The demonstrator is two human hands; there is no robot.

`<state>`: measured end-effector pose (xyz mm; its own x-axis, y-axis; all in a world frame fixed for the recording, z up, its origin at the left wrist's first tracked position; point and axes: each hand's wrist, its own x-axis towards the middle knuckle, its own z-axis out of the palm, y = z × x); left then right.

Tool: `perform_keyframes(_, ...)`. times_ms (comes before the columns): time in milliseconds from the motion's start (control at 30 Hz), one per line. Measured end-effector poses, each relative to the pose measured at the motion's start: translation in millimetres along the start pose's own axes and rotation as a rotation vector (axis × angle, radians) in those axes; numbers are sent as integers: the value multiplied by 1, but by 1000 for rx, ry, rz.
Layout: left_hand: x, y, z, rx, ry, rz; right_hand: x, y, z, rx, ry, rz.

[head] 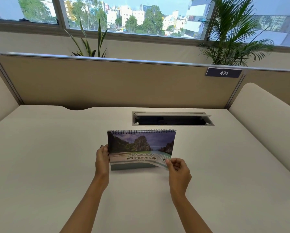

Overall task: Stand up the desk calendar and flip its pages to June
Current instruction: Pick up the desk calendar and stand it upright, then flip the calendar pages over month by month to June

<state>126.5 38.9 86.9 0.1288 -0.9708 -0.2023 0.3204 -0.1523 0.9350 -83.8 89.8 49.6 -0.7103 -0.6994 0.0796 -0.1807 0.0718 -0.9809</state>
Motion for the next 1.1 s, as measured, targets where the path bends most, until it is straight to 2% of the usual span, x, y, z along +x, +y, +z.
perform_keyframes(100, 3, 1, -5, 11, -29, -21, 0, -1, -7, 84, -101, 96)
perform_keyframes(167, 6, 1, -9, 10, -58, -38, 0, -6, -13, 181, -208, 223)
perform_keyframes(300, 10, 1, -12, -26, -98, -135, 1, -26, -26, 587, -414, 503)
perform_keyframes(400, 8, 5, -13, -18, -72, -160, 2, -39, -30, 698, -496, 529)
perform_keyframes(500, -10, 21, -4, 36, -85, -98, 8, -51, -24, 703, -549, 307)
perform_keyframes(633, 11, 2, -17, 15, -79, -37, 17, -83, -12, 707, -641, -14)
perform_keyframes(700, 18, -4, -21, 28, -114, -60, 21, -102, -7, 570, -606, -163)
perform_keyframes(833, 16, -2, -17, 72, -138, -83, 27, -116, 3, 104, -447, -476)
perform_keyframes(933, 16, -2, -18, 64, -129, -86, 34, -118, 11, -106, -370, -702)
perform_keyframes(1100, 17, -3, -20, 55, -155, -74, 48, -109, 24, -335, -404, -803)
